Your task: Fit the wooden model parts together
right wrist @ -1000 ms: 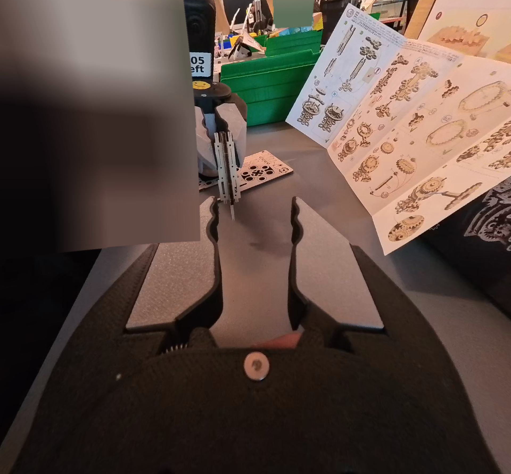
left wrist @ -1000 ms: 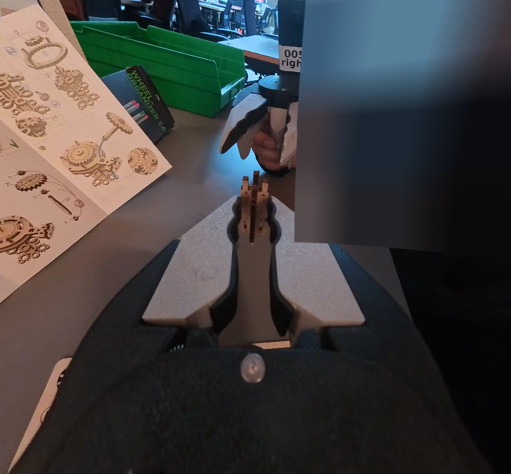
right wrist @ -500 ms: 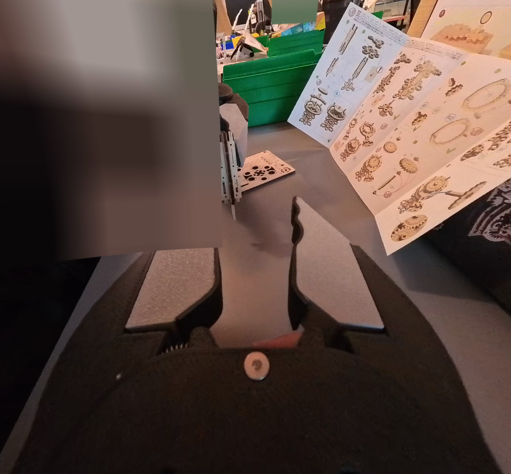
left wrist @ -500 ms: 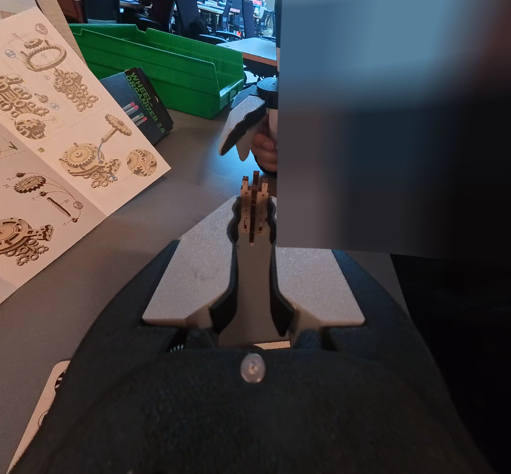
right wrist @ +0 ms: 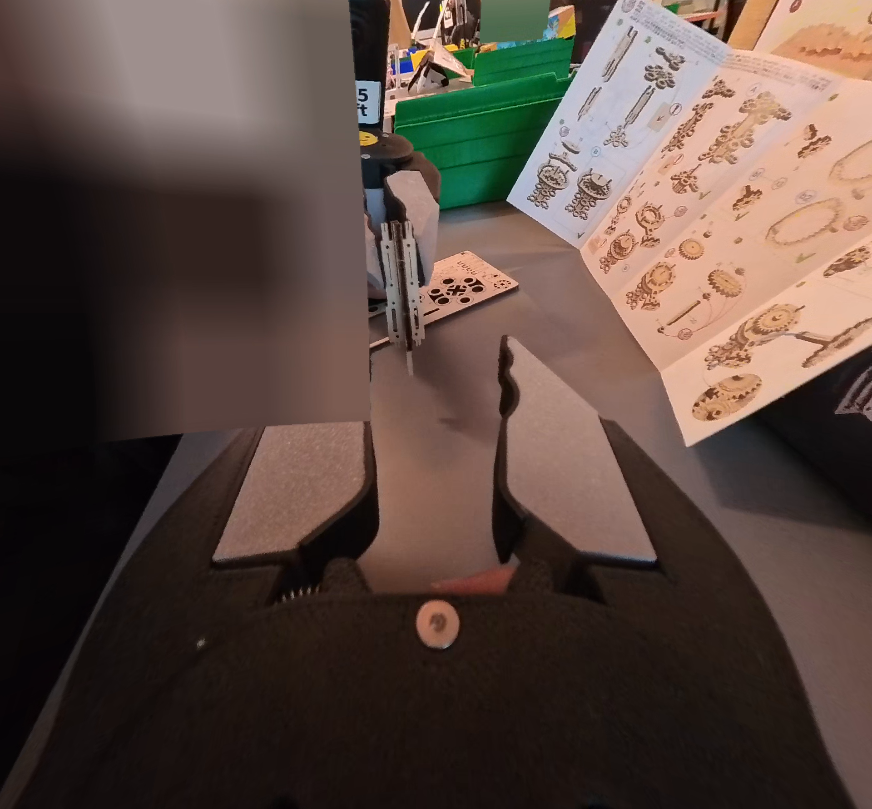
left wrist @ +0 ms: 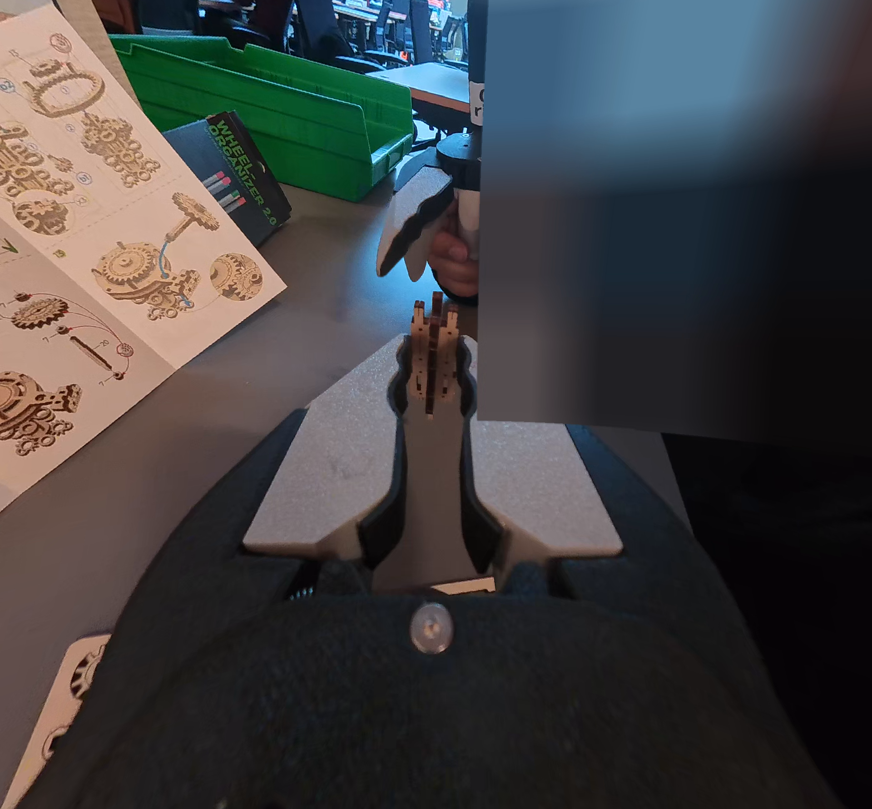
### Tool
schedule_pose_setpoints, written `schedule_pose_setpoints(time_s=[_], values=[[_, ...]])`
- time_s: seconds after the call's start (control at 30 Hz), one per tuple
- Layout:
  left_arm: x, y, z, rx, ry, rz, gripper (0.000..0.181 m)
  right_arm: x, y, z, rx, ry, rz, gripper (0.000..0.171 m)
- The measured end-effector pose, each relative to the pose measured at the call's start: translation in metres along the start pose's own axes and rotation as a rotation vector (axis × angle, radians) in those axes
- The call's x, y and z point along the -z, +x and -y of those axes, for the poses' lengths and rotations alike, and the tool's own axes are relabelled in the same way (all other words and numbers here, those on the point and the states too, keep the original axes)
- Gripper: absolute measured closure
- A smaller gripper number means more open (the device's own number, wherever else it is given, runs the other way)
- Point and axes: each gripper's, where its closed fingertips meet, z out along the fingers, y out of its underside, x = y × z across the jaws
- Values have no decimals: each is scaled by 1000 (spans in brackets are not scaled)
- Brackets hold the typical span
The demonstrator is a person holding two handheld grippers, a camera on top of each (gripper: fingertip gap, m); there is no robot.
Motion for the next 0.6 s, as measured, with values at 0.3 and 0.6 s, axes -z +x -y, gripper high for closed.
schedule_pose_setpoints(time_s=[0.3,0.6], values=[[-6,7,-3,-65,-40,7,166,-8,-8,-1,22,-16,21,120],[-22,2,-27,-225,-289,132,165,-25,-23,-6,100,-68,32,126]])
